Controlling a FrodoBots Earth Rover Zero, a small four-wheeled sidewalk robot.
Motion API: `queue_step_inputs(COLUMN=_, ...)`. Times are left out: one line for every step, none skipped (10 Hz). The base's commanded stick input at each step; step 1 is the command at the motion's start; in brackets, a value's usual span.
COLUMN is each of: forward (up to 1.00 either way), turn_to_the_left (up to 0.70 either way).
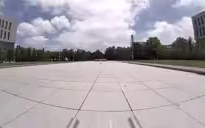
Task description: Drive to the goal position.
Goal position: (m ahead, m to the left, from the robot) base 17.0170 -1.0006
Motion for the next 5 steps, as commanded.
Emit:
queue_step_inputs(forward=0.0, turn_to_the_left=0.0)
queue_step_inputs(forward=0.0, turn_to_the_left=0.0)
queue_step_inputs(forward=0.0, turn_to_the_left=0.0)
queue_step_inputs(forward=0.0, turn_to_the_left=0.0)
queue_step_inputs(forward=0.04, turn_to_the_left=0.0)
